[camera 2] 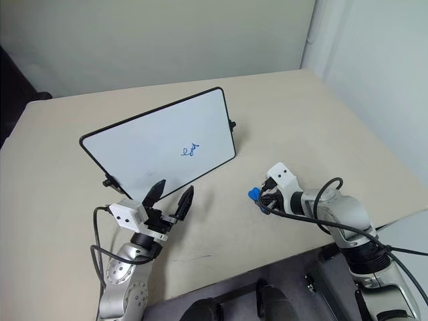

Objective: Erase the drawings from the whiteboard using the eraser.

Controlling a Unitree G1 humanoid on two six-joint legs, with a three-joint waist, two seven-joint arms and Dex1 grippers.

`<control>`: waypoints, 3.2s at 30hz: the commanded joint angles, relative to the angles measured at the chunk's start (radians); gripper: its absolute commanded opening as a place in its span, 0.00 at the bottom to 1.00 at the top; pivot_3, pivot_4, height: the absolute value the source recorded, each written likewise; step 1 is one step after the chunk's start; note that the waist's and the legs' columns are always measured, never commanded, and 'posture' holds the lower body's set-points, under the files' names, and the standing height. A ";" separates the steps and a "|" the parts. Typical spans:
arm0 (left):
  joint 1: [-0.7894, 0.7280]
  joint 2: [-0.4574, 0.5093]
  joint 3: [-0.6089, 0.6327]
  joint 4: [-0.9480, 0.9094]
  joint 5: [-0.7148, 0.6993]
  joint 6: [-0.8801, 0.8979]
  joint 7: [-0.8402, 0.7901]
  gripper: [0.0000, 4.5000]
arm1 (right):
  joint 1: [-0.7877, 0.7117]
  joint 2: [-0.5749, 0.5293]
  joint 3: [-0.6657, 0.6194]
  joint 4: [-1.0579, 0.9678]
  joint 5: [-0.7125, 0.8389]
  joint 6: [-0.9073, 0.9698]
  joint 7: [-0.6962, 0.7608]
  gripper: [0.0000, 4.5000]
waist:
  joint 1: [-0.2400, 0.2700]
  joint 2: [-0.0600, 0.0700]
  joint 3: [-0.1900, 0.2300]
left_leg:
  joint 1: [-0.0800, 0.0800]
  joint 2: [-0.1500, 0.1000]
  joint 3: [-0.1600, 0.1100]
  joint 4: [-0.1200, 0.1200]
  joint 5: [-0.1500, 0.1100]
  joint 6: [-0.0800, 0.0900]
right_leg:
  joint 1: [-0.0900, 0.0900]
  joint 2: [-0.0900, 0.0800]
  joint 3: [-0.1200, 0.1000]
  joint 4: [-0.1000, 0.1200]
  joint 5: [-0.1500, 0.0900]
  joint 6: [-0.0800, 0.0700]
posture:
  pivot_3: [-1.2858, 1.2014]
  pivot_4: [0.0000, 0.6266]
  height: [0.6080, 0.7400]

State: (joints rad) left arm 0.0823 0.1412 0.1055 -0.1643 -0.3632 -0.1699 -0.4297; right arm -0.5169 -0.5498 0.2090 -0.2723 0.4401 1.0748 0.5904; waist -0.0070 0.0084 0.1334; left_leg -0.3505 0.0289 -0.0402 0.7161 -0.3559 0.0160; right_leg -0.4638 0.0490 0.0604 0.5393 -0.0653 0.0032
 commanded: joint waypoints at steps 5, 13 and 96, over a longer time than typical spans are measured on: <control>0.010 0.001 0.006 -0.048 -0.005 -0.015 0.005 1.00 | -0.081 0.161 -0.194 -0.022 0.107 -0.090 -0.015 0.00 | -0.001 0.000 0.000 | 0.000 0.000 0.000 0.000 0.000 0.000 | -0.001 0.000 0.000 0.000 0.000 0.000 | 0.52 0.24 1.00; 0.012 0.015 0.026 -0.059 -0.018 -0.008 0.000 1.00 | -0.222 0.335 -0.117 0.214 -0.014 -0.249 -0.086 0.00 | -0.001 0.000 0.000 | 0.000 0.000 -0.001 0.000 0.000 0.000 | -0.002 0.000 0.000 0.001 0.006 -0.010 | 0.52 0.24 1.00; 0.078 0.006 -0.017 -0.139 -0.013 -0.007 0.024 1.00 | -0.489 0.731 0.016 0.701 -0.259 -0.520 -0.104 0.00 | -0.033 -0.001 0.000 | -0.018 0.003 -0.003 -0.002 0.010 -0.015 | -0.024 0.002 -0.004 0.005 0.022 -0.025 | 0.52 0.24 1.00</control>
State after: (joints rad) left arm 0.1564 0.1487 0.0941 -0.2566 -0.3810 -0.1635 -0.4080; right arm -1.0096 0.1404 0.2225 0.4935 0.1581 0.5671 0.4621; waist -0.0404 0.0074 0.1335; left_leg -0.3685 0.0320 -0.0431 0.7139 -0.3462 0.0014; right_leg -0.4876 0.0505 0.0567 0.5442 -0.0437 -0.0222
